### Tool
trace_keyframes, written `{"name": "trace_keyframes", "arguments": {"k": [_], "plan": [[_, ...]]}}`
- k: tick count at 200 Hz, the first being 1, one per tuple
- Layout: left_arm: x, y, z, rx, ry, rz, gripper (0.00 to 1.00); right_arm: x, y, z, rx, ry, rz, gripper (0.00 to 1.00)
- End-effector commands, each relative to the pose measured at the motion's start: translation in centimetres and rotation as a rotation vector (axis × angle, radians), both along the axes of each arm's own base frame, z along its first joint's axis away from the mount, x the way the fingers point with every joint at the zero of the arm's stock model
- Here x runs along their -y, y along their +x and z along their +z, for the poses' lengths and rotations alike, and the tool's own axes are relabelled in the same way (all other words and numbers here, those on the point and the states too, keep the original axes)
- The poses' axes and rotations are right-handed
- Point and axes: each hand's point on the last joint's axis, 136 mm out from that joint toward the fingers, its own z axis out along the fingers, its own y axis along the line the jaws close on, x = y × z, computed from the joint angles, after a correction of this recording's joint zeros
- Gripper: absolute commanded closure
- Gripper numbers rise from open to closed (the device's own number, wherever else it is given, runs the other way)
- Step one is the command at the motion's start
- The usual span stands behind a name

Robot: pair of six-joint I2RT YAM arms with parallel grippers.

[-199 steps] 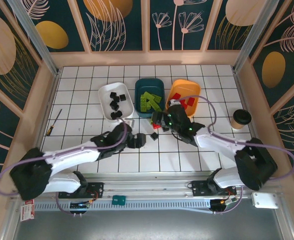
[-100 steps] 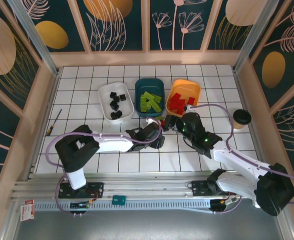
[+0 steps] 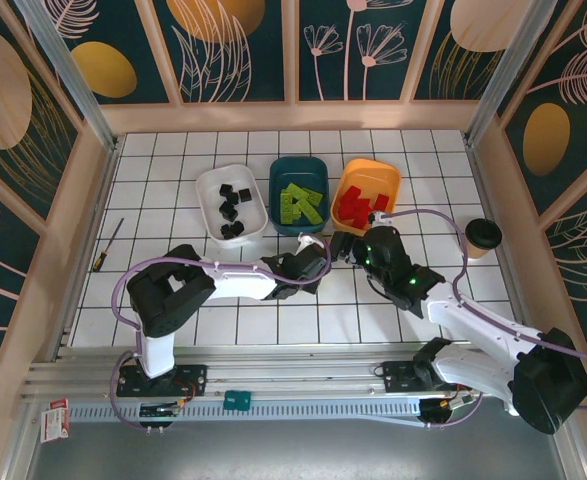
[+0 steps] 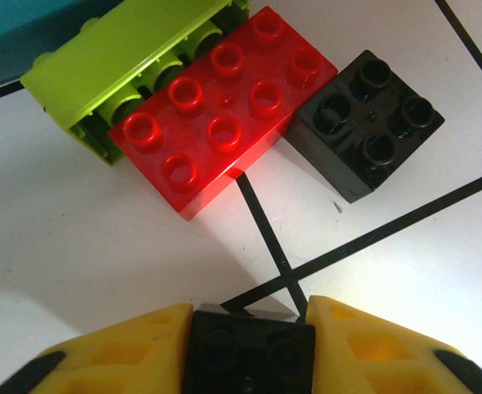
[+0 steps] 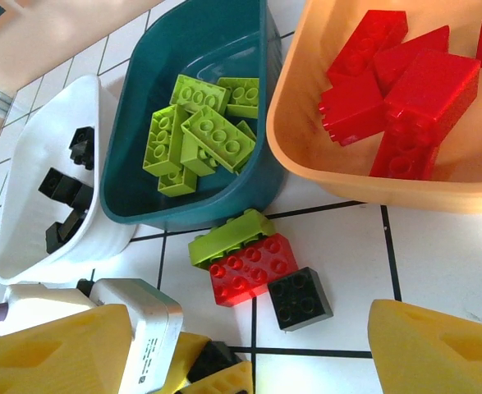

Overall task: Sort the legos into containers by color
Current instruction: Pick up the lego from the center of the table, then place the lego in the container.

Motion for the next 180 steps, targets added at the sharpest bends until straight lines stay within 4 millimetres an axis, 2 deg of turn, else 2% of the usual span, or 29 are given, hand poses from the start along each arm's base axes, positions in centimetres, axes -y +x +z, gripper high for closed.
{"name": "trace_keyframes", "arguments": {"k": [1, 12, 26, 28, 33, 37, 39, 54, 82, 96, 114, 132, 156, 168, 172, 180], "plan": [[-0.4, 0.3, 1.3, 0.032, -0.019, 0.02, 0.71, 0.9, 0.1, -0.1, 0.008, 0.001, -0.044, 0.24], [-0.8, 0.3, 1.8, 0.041, -0.026, 0.036, 0.73, 0.9, 0.1, 0.0, 0.008, 0.001, -0.045, 0.24], [-1.3, 0.6, 3.7, 0.063, -0.068, 0.06, 0.74, 0.9, 0.1, 0.0, 0.008, 0.003, -0.045, 0.24], [-1.9, 0.4, 3.3, 0.055, -0.06, 0.067, 0.74, 0.9, 0.1, 0.0, 0.008, 0.004, -0.045, 0.24], [-2.5, 0.6, 4.1, 0.064, -0.08, 0.08, 0.75, 0.8, 0.1, -0.1, 0.006, 0.005, -0.043, 0.24], [-3.2, 0.8, 4.0, 0.059, -0.082, 0.1, 0.75, 0.8, 0.1, -0.1, 0.006, 0.006, -0.042, 0.24], [-3.2, 0.9, 5.2, 0.073, -0.112, 0.105, 0.75, 0.8, 0.1, 0.0, 0.006, 0.007, -0.041, 0.24], [-6.0, 2.3, 7.2, 0.089, -0.178, 0.176, 0.76, 0.8, 0.1, -0.1, 0.006, 0.009, -0.04, 0.24], [-12.4, 5.4, 10.1, 0.126, -0.245, 0.335, 0.75, 0.6, 0.1, -0.1, 0.005, 0.012, -0.032, 0.24], [-15.2, 7.1, 10.7, 0.13, -0.266, 0.413, 0.75, 0.5, 0.1, -0.3, 0.002, 0.009, -0.028, 0.24], [-17.6, 9.1, 10.8, 0.124, -0.289, 0.482, 0.75, 0.3, 0.1, -0.6, -0.007, 0.004, -0.018, 0.24], [-18.9, 11.1, 10.8, 0.107, -0.323, 0.523, 0.75, 0.2, 0.0, -1.1, -0.021, -0.001, -0.01, 0.24], [-19.3, 13.4, 10.1, 0.086, -0.316, 0.549, 0.72, -0.2, -0.2, -1.7, -0.042, -0.013, 0.015, 0.23], [-19.3, 13.9, 9.3, 0.063, -0.309, 0.549, 0.67, -0.4, -0.4, -2.3, -0.059, -0.026, 0.032, 0.23], [-19.1, 14.7, 10.1, 0.079, -0.324, 0.548, 0.64, -0.4, -0.5, -2.5, -0.065, -0.032, 0.039, 0.22], [-18.8, 15.0, 10.3, 0.075, -0.328, 0.544, 0.57, -0.6, -0.6, -3.0, -0.076, -0.046, 0.051, 0.21]]}}
